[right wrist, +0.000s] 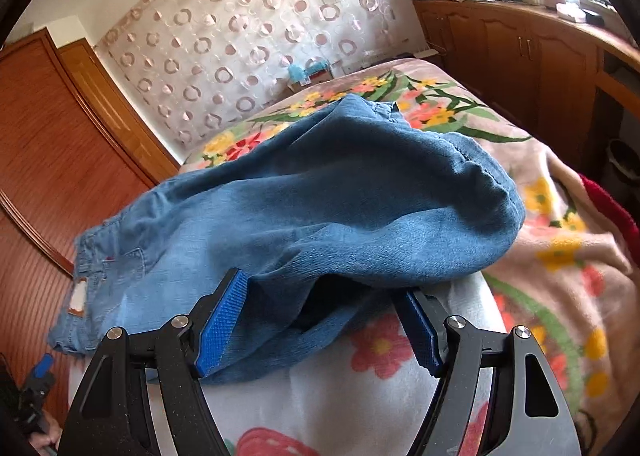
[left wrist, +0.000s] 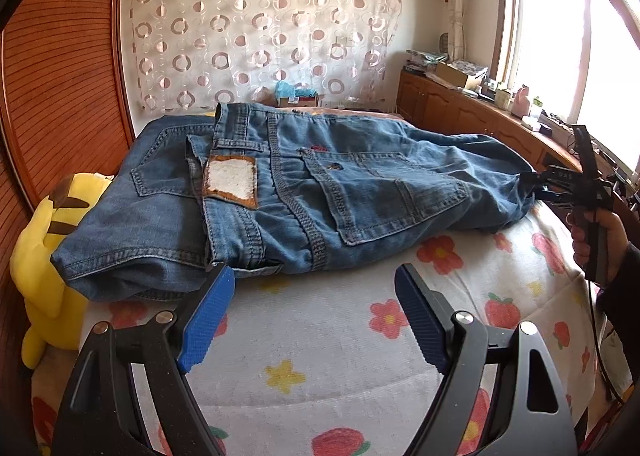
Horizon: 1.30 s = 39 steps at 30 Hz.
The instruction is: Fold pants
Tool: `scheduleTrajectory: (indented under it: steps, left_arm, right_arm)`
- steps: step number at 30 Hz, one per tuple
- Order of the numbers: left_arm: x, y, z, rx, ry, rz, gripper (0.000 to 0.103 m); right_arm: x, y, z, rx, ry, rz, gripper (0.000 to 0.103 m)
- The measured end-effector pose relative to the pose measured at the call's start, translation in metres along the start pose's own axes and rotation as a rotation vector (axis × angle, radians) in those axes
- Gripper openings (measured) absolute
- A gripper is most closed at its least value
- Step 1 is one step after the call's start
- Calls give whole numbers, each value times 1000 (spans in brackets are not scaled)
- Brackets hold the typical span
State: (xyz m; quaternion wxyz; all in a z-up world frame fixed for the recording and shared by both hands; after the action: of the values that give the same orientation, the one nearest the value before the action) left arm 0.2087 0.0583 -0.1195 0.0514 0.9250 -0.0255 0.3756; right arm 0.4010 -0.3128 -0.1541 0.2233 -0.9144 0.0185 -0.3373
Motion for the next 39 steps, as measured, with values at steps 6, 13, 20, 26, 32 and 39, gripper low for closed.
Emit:
scheduleTrajectory:
  steps: [6, 13, 20, 26, 32, 39]
  left_arm:
    - [0, 1, 2, -4, -1, -2, 83]
    - [10, -13, 3, 19, 9, -20, 81]
    - [19, -49, 17, 68, -28, -39, 54]
    - [14, -63, 41, 31, -100, -55, 34]
    - [10, -54, 49, 46, -115, -11, 33]
    - [17, -53, 37, 84, -83, 47, 9]
  right_arm:
    - [-1, 9, 1, 31, -7, 46, 78]
    - [-2, 15, 11, -105, -21, 13, 59]
    - [-7, 31, 14, -162, 0, 3, 22]
    - [-6, 16, 14, -193, 3, -19, 19]
    - [-6, 15, 6, -182, -7, -27, 8]
    - [1, 10, -6, -188, 23, -95, 3]
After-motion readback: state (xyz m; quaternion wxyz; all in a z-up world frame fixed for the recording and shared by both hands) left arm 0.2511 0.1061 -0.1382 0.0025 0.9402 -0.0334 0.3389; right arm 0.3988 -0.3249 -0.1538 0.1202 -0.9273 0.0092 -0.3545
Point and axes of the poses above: each gripper's, at about its wrist camera, not at the fingertips, and z roughly the way its jaws point, y to its right, x to its top, the point moved 9 cm from there along z, roughly the way its jaws point, and after that the axes turned 8 degrees about -y, right-handed, at the moved point
